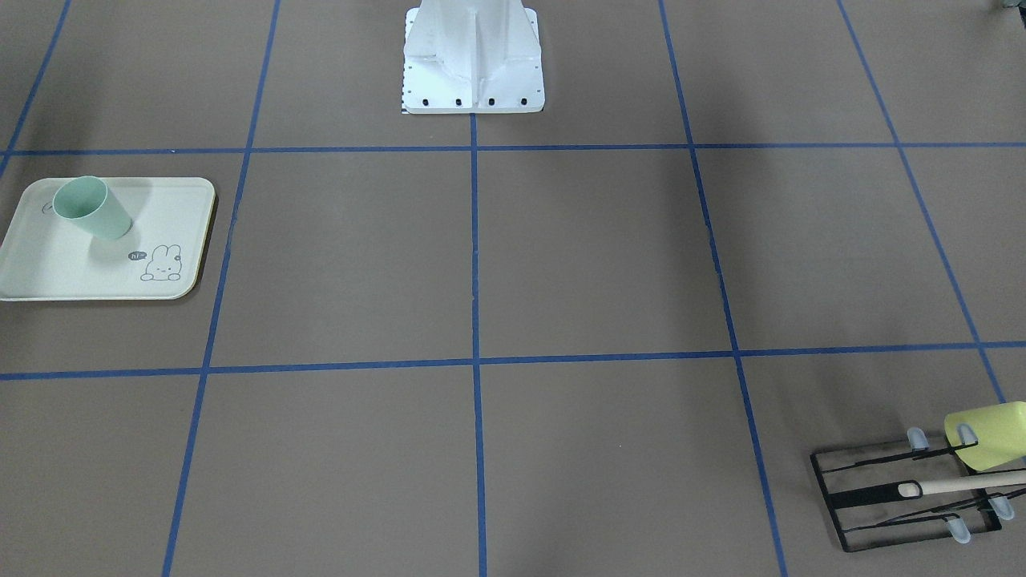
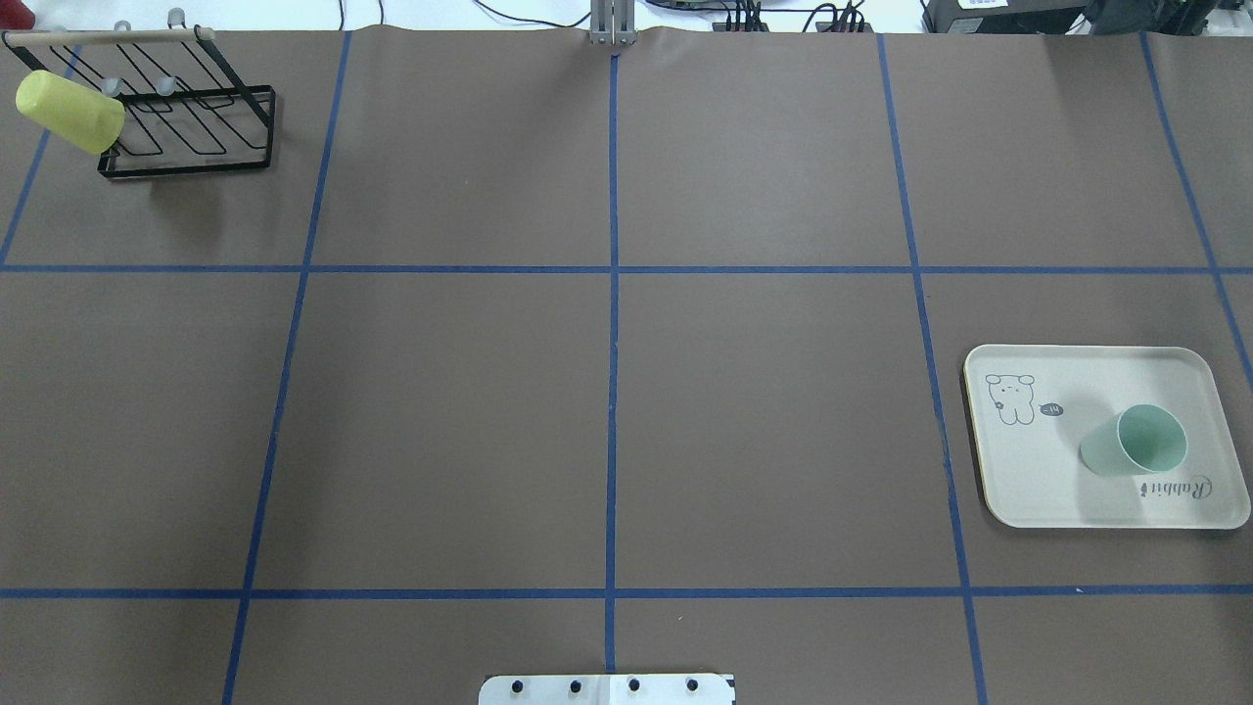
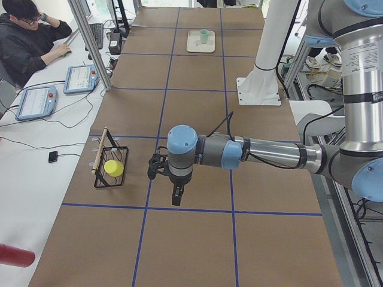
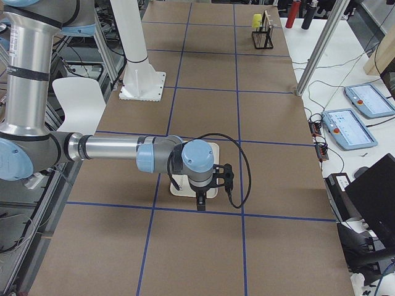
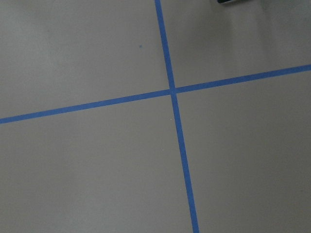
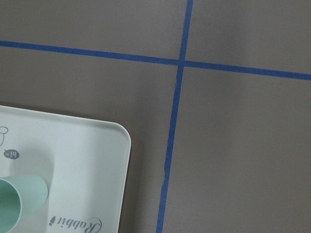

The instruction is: Left arm grabs green cup and hands to right arm on tray

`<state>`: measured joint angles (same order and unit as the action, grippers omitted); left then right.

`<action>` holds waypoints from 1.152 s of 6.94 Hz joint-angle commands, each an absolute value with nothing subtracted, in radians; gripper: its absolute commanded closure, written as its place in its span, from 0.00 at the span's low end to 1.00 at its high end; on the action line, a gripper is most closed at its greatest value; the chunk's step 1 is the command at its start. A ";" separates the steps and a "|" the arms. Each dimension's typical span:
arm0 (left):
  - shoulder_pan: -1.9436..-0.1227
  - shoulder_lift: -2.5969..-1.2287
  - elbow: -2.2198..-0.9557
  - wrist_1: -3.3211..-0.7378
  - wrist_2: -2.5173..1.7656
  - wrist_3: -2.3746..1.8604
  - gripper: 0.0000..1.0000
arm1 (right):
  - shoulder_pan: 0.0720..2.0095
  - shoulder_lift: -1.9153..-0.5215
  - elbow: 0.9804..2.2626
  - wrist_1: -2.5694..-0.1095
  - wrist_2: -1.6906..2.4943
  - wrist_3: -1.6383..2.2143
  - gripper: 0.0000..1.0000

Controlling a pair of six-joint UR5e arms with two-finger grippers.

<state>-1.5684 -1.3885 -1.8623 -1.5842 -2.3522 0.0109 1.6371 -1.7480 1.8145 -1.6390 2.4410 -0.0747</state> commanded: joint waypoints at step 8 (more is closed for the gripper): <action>-1.572 -1.382 -1.865 -1.557 -2.287 -0.005 0.00 | 1.525 -1.680 1.786 -1.582 2.404 0.075 0.01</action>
